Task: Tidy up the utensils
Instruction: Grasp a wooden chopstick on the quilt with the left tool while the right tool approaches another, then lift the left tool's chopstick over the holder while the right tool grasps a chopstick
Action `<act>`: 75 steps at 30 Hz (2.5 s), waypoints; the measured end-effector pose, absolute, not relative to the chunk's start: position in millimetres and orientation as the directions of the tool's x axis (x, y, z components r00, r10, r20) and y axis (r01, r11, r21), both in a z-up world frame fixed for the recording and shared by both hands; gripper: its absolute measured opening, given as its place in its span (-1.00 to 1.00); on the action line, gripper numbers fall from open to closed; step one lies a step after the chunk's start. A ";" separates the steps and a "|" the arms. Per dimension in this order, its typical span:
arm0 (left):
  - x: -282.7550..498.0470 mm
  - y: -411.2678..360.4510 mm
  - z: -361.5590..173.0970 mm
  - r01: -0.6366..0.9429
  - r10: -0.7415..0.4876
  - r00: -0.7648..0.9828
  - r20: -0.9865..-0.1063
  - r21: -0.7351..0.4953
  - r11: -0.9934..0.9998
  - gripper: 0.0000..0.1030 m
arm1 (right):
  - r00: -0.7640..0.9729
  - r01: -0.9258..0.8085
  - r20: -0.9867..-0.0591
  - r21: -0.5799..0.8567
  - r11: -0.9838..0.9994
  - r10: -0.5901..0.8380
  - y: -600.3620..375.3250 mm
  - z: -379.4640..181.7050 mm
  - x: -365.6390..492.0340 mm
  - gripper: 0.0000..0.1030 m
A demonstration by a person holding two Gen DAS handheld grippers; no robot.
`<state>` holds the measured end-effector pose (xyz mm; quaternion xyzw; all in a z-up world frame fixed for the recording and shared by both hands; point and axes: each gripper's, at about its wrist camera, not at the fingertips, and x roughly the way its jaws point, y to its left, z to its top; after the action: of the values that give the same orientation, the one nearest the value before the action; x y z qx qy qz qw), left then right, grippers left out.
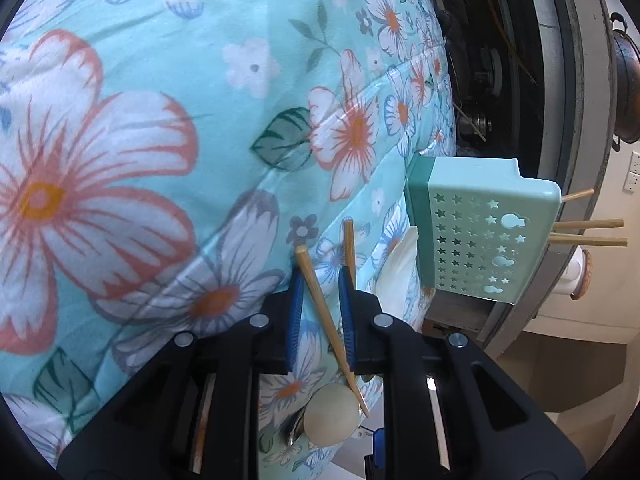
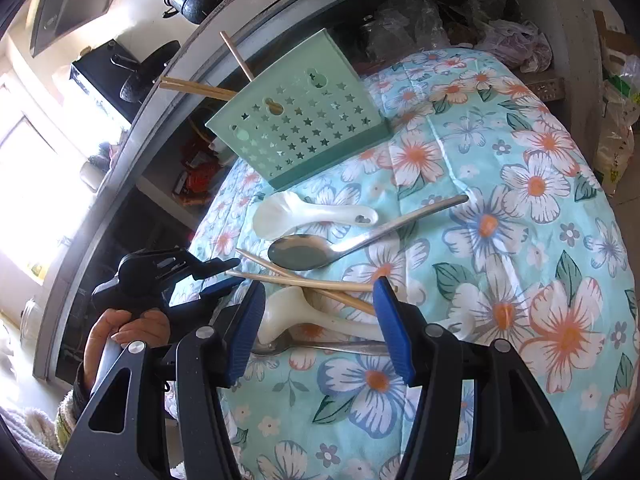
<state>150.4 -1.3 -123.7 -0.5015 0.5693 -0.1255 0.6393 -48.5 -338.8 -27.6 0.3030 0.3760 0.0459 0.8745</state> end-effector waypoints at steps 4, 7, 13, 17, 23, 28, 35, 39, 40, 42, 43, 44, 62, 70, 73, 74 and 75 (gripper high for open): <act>153.3 -7.9 -120.5 -0.421 -0.705 0.329 -0.628 -0.766 0.486 -0.68 | 0.718 0.154 -0.624 0.576 0.803 0.310 -343.9 -29.1 -51.9 0.07; 154.2 -9.4 -119.0 -0.421 -0.695 0.331 -0.638 -0.759 0.496 -0.68 | 0.719 0.157 -0.619 0.587 0.794 0.316 -348.2 -30.8 -53.5 0.07; 151.2 -5.1 -120.7 -0.415 -0.698 0.339 -0.631 -0.766 0.491 -0.84 | 0.731 0.159 -0.610 0.588 0.793 0.307 -353.5 -26.8 -58.4 0.07; 148.6 -4.7 -122.7 -0.372 -0.757 0.316 -0.572 -0.809 0.456 -0.85 | 0.732 0.165 -0.613 0.583 0.795 0.297 -355.3 -25.0 -60.9 0.07; 143.8 3.5 -116.5 -0.315 -0.804 0.326 -0.498 -0.859 0.404 -0.88 | 0.733 0.183 -0.618 0.581 0.793 0.284 -359.5 -23.6 -62.0 0.07; 141.2 10.8 -93.9 -0.193 -0.840 0.340 -0.422 -0.906 0.377 -0.91 | 0.751 0.182 -0.609 0.561 0.807 0.254 -363.9 -12.6 -63.4 0.07; 136.1 33.5 -35.2 0.053 -0.830 0.442 -0.339 -0.914 0.402 -0.91 | 0.767 0.153 -0.598 0.519 0.841 0.230 -358.5 3.1 -56.5 0.07; 135.4 51.7 -4.2 0.147 -0.792 0.522 -0.317 -0.881 0.450 -0.91 | 0.750 0.088 -0.607 0.488 0.868 0.265 -338.2 9.0 -39.5 0.07; 133.9 57.7 3.2 0.169 -0.779 0.544 -0.311 -0.869 0.465 -0.91 | 0.743 0.068 -0.611 0.475 0.877 0.273 -332.3 10.6 -35.3 0.07; 131.9 72.1 16.5 0.203 -0.742 0.594 -0.311 -0.835 0.512 -0.91 | 0.721 0.010 -0.630 0.426 0.905 0.289 -313.5 13.5 -21.7 0.07; 130.3 79.8 23.3 0.217 -0.721 0.621 -0.306 -0.817 0.534 -0.91 | 0.709 -0.020 -0.639 0.405 0.914 0.299 -305.3 13.9 -15.3 0.07; 129.2 84.6 27.5 0.225 -0.706 0.640 -0.303 -0.805 0.549 -0.91 | 0.696 -0.048 -0.648 0.386 0.921 0.308 -297.3 13.8 -8.4 0.07; 102.8 127.2 90.7 0.224 -0.386 0.890 -0.243 -0.504 0.834 -0.91 | 0.385 -0.446 -0.889 0.056 0.893 0.248 -177.3 -45.7 126.8 -0.33; 105.9 123.5 84.9 0.211 -0.377 0.889 -0.260 -0.499 0.840 -0.91 | 0.372 -0.489 -0.901 0.014 0.872 0.223 -166.2 -58.9 135.7 -0.80; 105.5 121.9 84.9 0.209 -0.377 0.889 -0.262 -0.500 0.841 -0.91 | 0.406 -0.495 -0.890 -0.023 0.869 0.208 -166.0 -55.6 133.1 -0.84; 105.7 122.0 84.8 0.210 -0.377 0.889 -0.261 -0.499 0.841 -0.91 | 0.418 -0.495 -0.884 -0.029 0.869 0.209 -166.6 -53.1 132.4 -0.84; 105.6 121.8 85.1 0.211 -0.377 0.889 -0.261 -0.496 0.842 -0.91 | 0.436 -0.489 -0.873 -0.028 0.872 0.217 -169.6 -47.4 130.3 -0.86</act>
<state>105.6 121.8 85.1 -0.2339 0.1768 -0.1559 0.9433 130.3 -169.6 -47.4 -0.1397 0.4871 0.2111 0.8359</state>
